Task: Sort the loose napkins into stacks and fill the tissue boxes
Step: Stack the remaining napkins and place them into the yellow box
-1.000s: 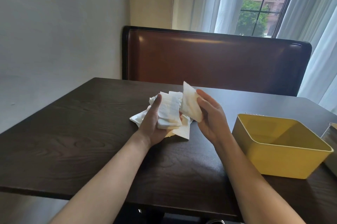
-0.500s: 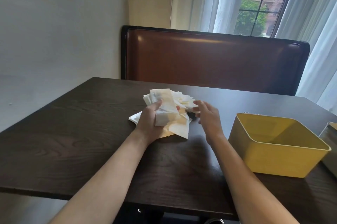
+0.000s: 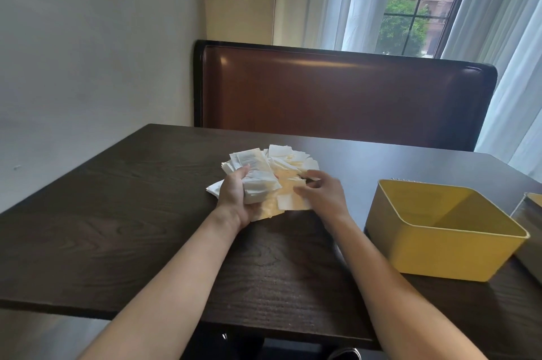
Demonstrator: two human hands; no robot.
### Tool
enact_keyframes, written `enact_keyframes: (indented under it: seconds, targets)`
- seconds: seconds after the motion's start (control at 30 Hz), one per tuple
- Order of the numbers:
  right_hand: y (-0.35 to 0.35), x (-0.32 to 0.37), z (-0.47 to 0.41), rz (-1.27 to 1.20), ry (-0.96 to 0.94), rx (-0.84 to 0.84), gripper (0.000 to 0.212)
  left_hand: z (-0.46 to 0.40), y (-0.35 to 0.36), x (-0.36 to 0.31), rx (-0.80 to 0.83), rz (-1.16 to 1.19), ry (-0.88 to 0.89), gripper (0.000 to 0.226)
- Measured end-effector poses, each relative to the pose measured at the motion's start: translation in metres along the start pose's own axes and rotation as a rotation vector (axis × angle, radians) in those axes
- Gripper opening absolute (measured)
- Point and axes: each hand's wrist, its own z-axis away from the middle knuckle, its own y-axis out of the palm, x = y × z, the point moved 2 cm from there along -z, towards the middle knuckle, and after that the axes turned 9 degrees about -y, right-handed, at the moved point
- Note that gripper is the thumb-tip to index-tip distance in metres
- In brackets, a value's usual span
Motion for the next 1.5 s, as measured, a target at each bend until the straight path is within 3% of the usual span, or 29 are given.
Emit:
enact_keyframes:
  seconds: [0.1,0.3,0.5,0.63,0.73,0.87,1.03,1.17,1.27,1.5]
  targets:
    - [-0.01,-0.002,-0.002,-0.132,0.034,-0.133,0.048,0.0,-0.001,0.0,0.0,-0.004,0.004,0.036]
    - [-0.019,0.002,-0.002,-0.26,0.054,-0.234,0.037,0.001,-0.001,0.0,0.005,-0.055,0.016,0.032]
    - [-0.029,0.015,0.002,-0.34,-0.032,-0.367,0.023,0.0,0.004,0.003,0.075,-0.117,0.04,0.038]
    - [-0.028,0.023,0.003,-0.528,-0.048,-0.351,0.026,-0.001,0.005,0.004,0.051,-0.178,0.071,0.045]
    - [-0.029,0.028,0.003,-0.801,-0.024,-0.308,0.034,-0.002,0.007,0.006,0.068,-0.215,0.089,0.044]
    - [-0.027,0.032,0.003,-1.02,-0.01,-0.144,0.033,0.0,0.011,0.013,0.1,-0.324,0.114,0.065]
    - [-0.015,0.035,0.009,-0.863,-0.024,0.047,0.037,-0.002,0.012,0.013,0.171,-0.402,0.137,0.094]
    - [-0.003,0.029,0.012,-0.559,-0.048,0.086,0.035,-0.004,0.015,0.019,0.291,-0.4,0.136,0.078]
    - [-0.001,0.028,0.012,-0.523,-0.059,0.058,0.034,0.0,0.017,0.022,0.343,-0.431,0.152,0.059]
    - [-0.004,0.028,0.011,-0.359,-0.119,0.024,0.03,0.001,0.018,0.022,0.273,-0.371,0.156,0.034]
